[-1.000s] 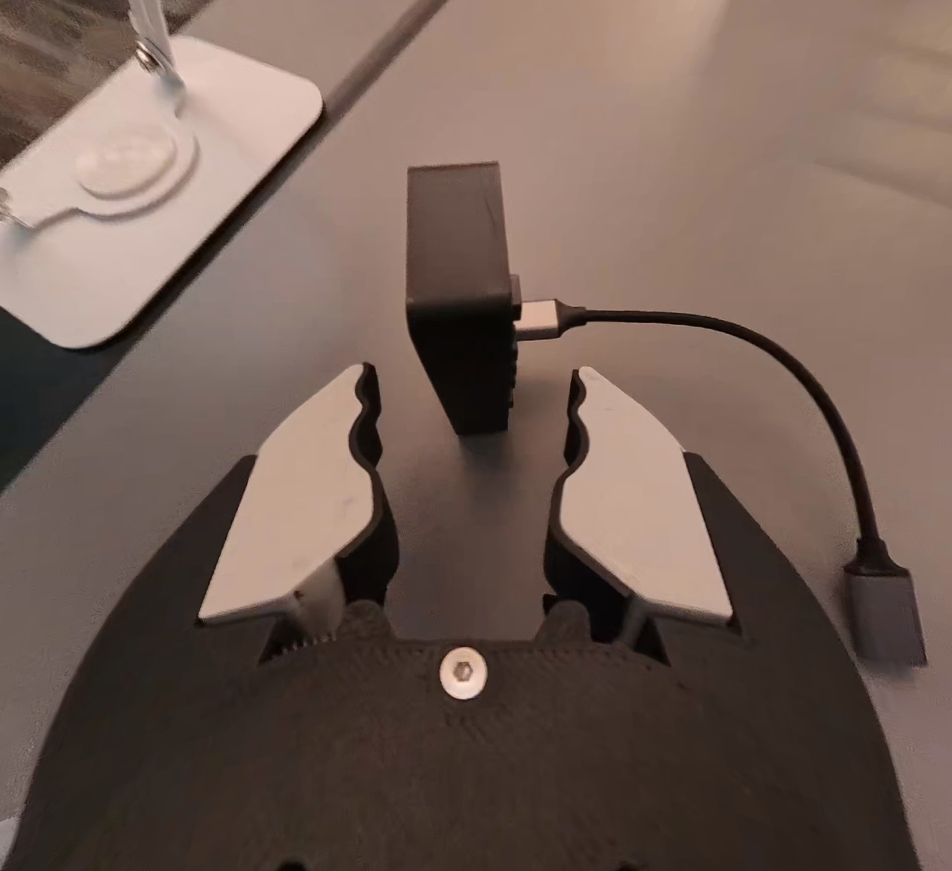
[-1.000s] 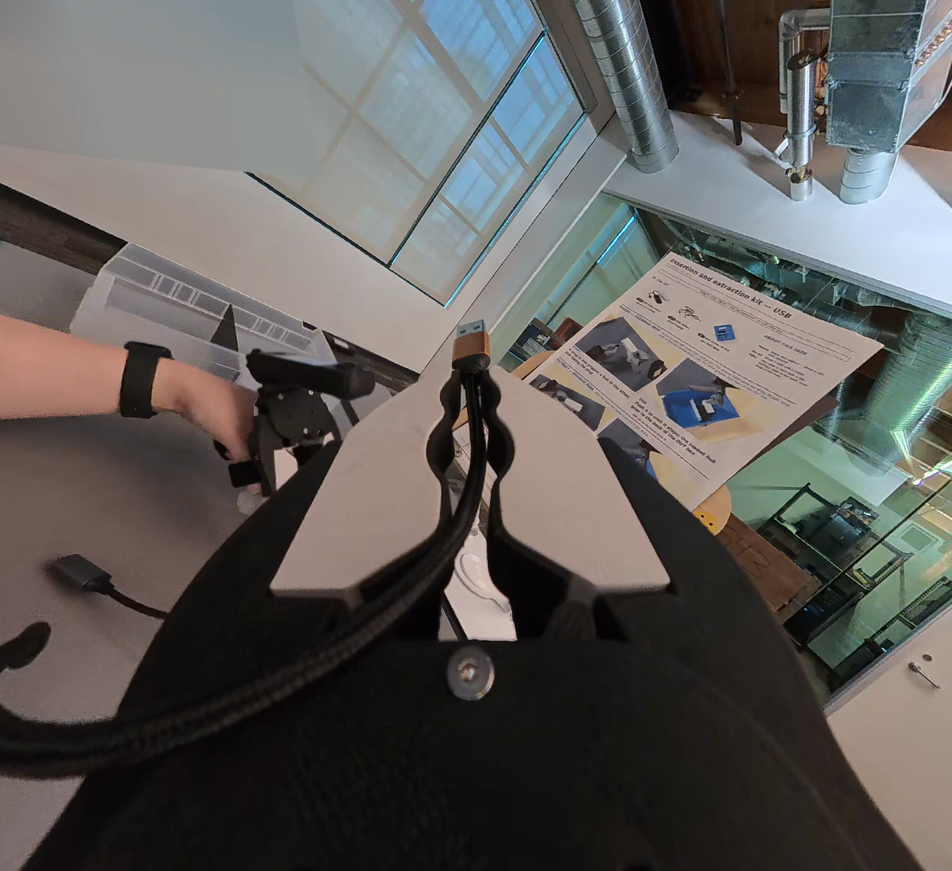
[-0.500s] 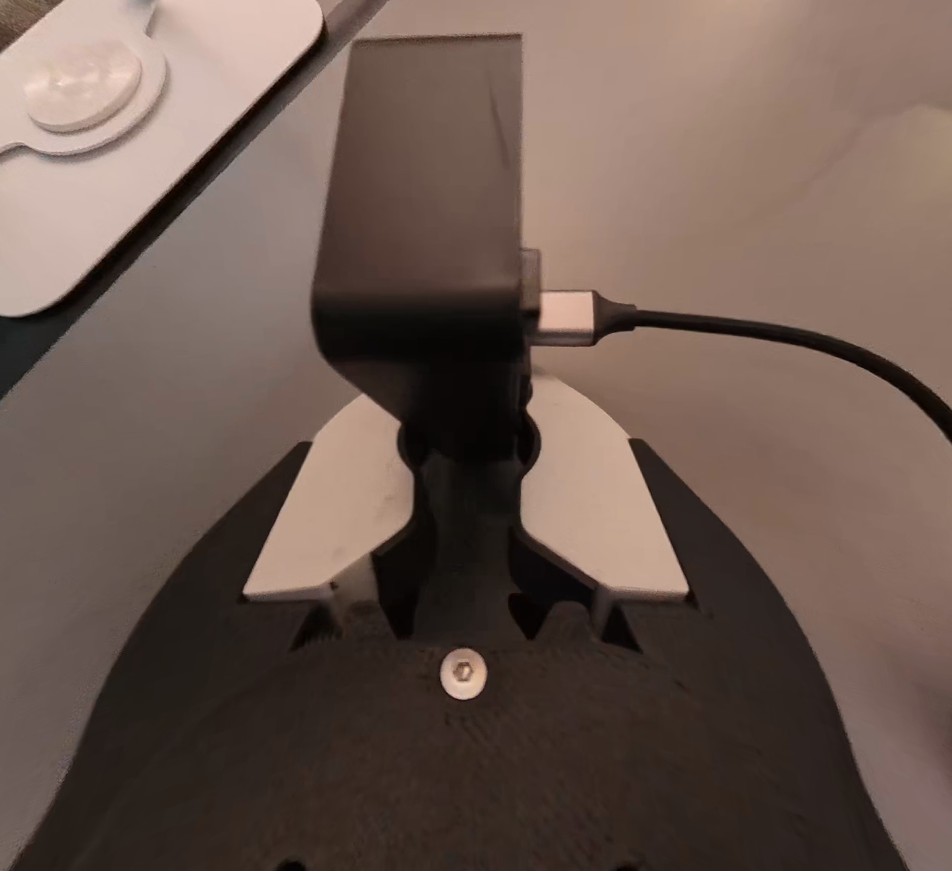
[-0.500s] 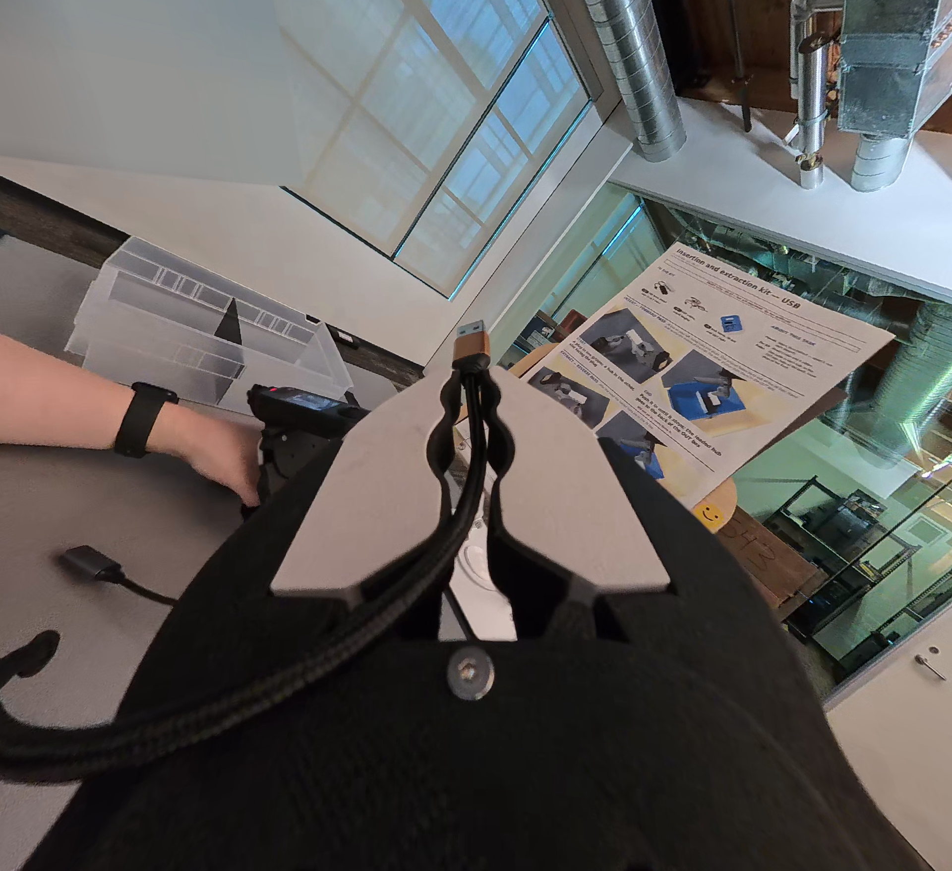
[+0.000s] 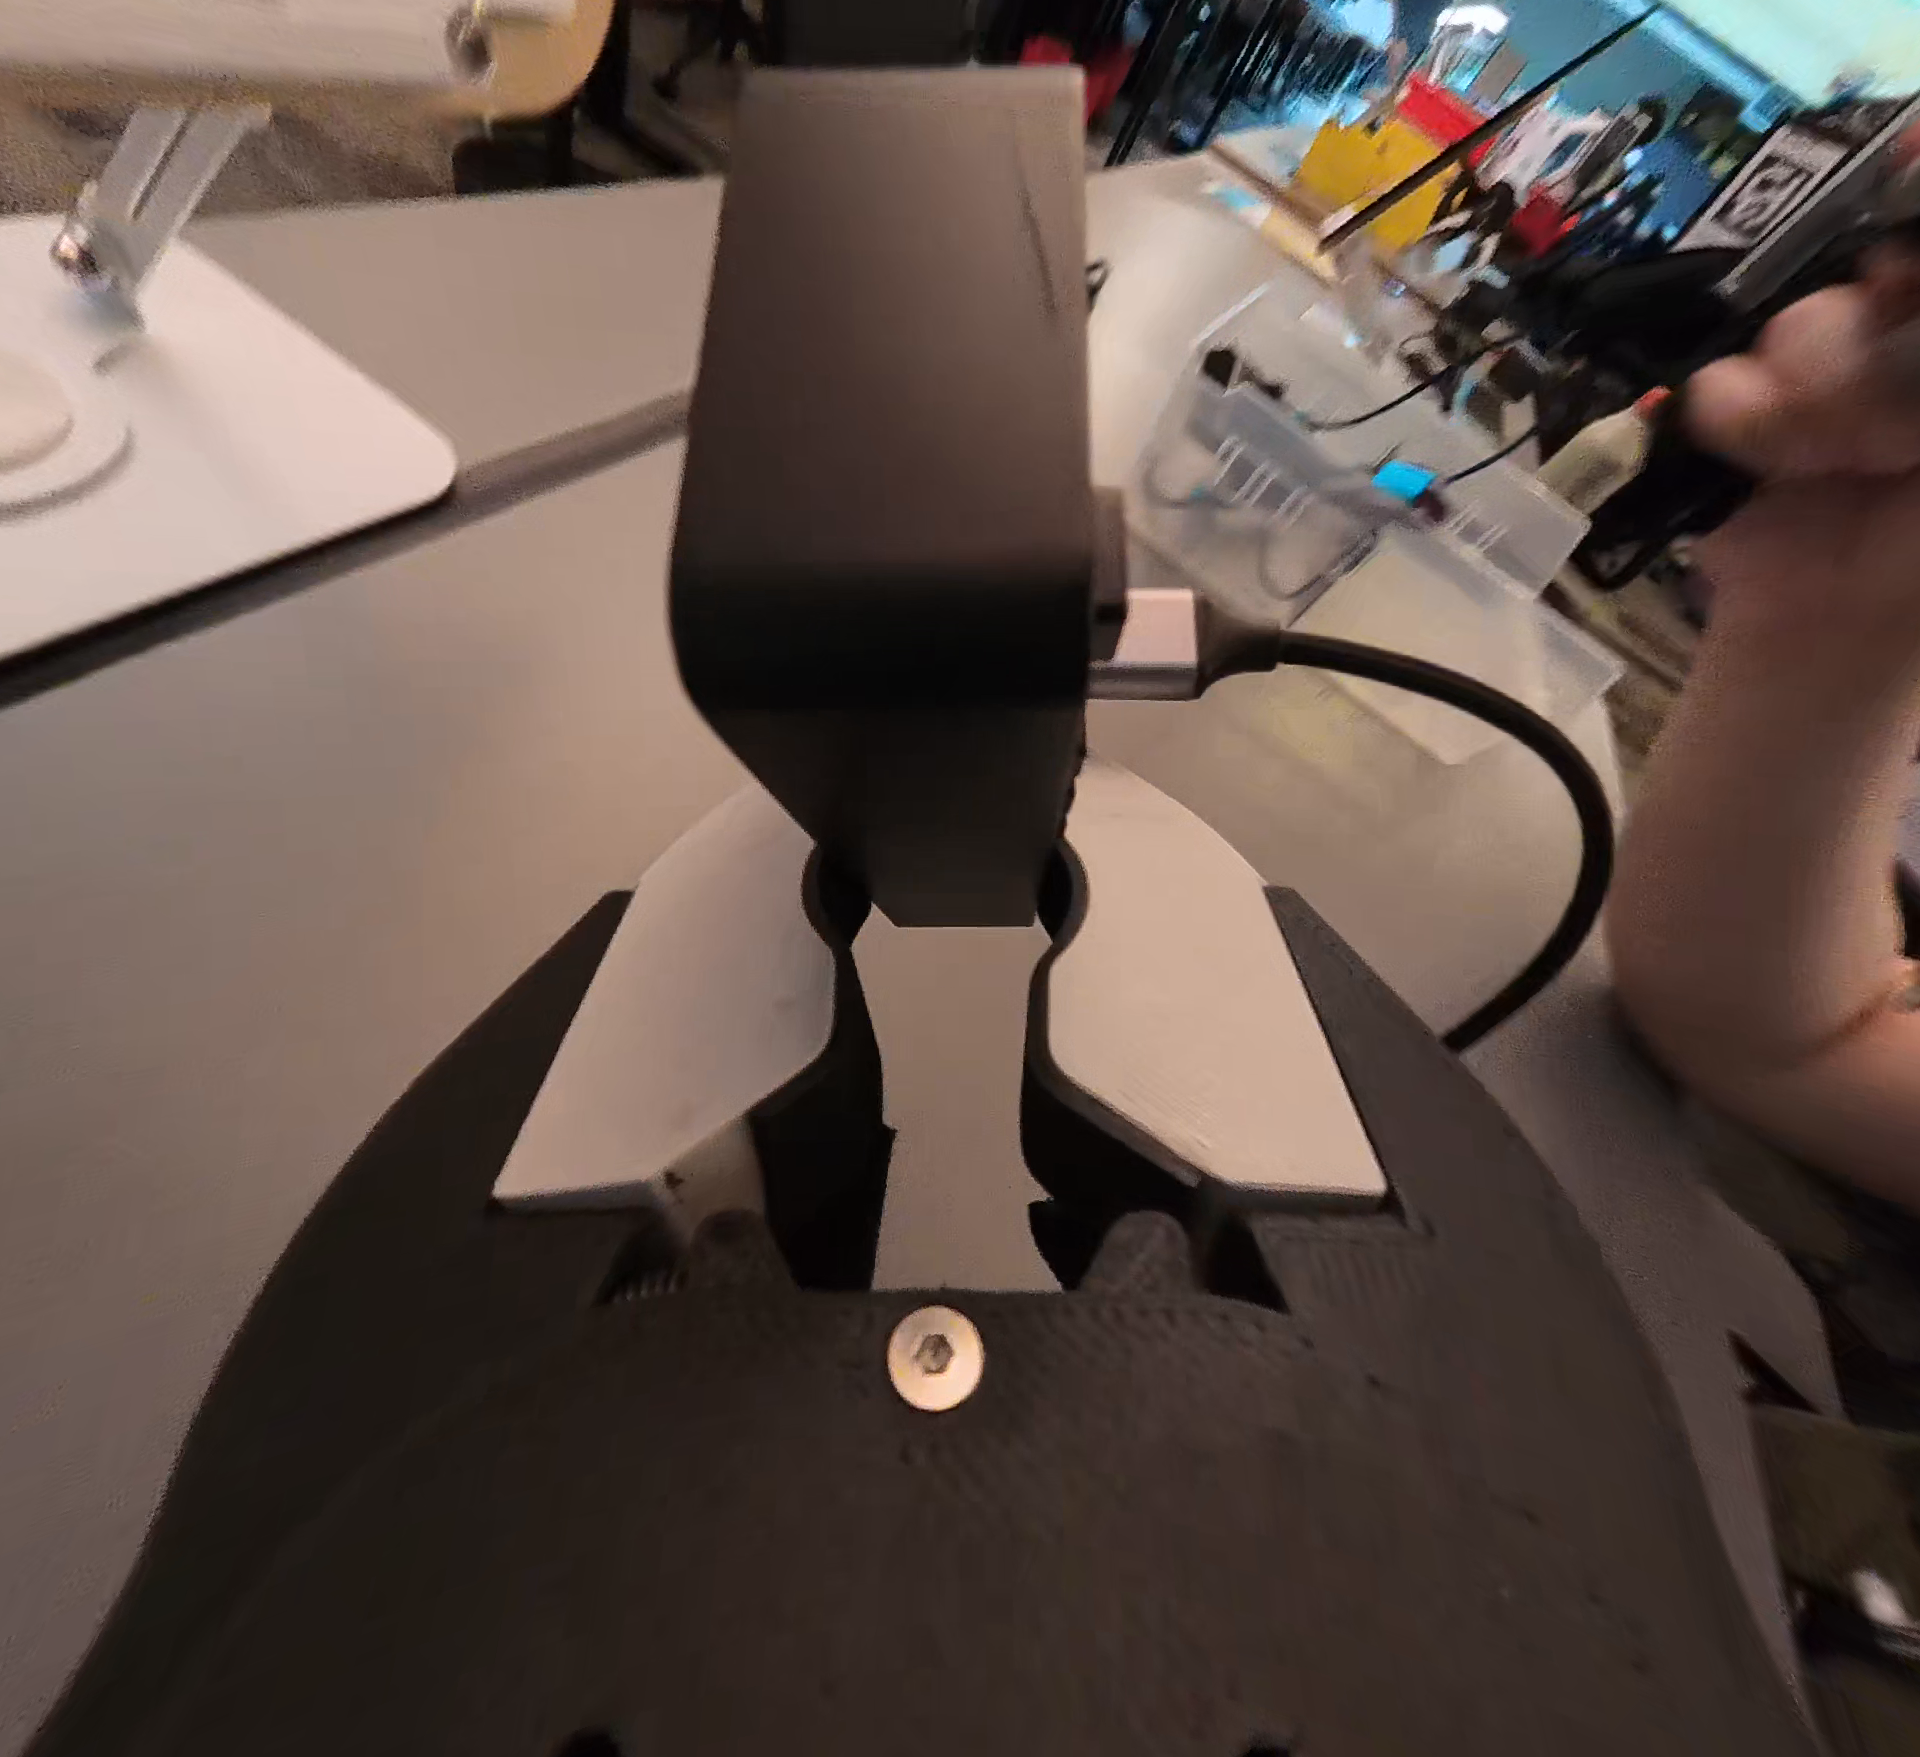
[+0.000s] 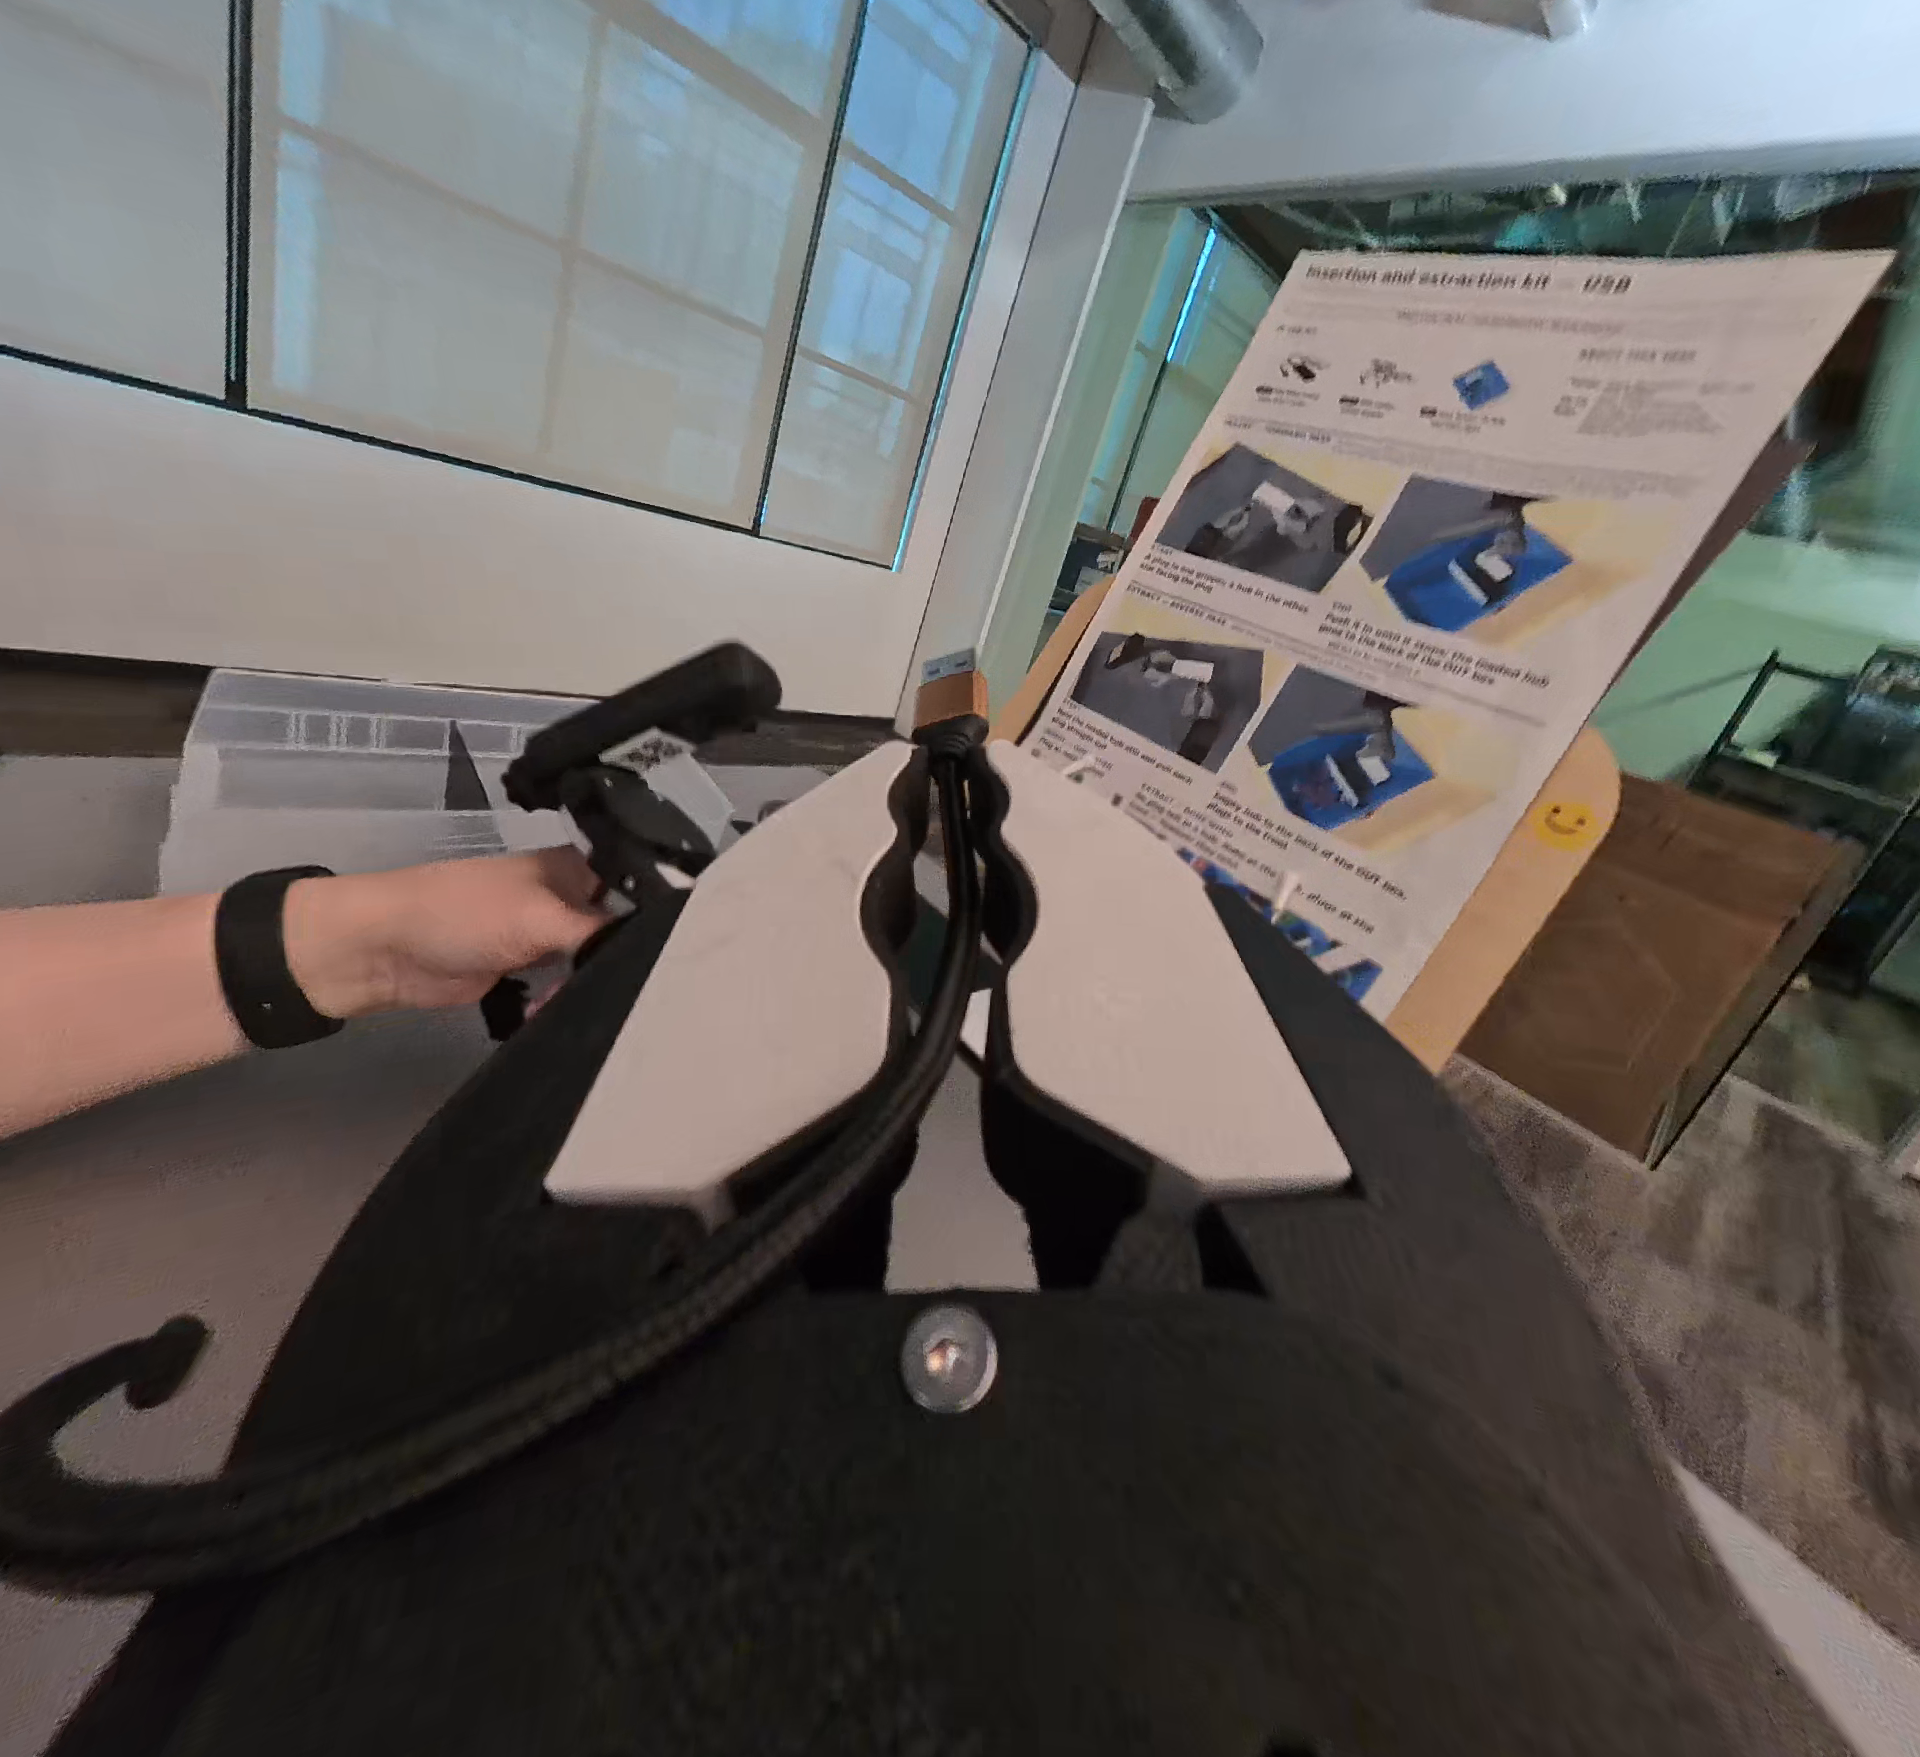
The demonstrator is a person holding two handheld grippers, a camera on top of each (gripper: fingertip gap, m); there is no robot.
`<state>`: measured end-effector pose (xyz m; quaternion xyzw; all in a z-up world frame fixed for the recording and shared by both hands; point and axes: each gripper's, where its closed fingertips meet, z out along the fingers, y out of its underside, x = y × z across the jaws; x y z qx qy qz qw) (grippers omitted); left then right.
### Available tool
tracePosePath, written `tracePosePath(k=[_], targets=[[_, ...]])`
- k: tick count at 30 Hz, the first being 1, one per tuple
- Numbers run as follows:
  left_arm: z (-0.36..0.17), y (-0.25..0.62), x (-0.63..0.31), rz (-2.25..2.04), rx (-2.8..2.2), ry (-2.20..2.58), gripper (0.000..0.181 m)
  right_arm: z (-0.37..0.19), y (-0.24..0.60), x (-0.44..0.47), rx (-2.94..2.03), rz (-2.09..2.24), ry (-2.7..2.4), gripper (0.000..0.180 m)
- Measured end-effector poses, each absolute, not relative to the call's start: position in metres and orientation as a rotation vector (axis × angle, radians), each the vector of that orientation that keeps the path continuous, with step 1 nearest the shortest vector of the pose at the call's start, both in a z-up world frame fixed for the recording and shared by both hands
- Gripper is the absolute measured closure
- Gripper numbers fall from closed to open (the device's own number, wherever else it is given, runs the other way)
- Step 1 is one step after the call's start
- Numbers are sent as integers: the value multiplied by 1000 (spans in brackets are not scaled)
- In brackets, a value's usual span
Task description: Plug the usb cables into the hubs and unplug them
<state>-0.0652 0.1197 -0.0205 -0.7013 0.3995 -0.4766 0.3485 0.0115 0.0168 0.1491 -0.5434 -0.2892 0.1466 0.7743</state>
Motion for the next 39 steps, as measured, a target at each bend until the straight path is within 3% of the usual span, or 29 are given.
tracePosePath(k=[6,13,39], targets=[[23,101,-64,-1046,-1729,1031,153,132,25,-20,-1275,266,-634,173],[31,94,-59,-769,-1676,1056,153,112,30,-47,-1349,150,-649,173],[54,86,-54,-668,-1525,922,153,100,37,-50,-1400,242,-625,173]])
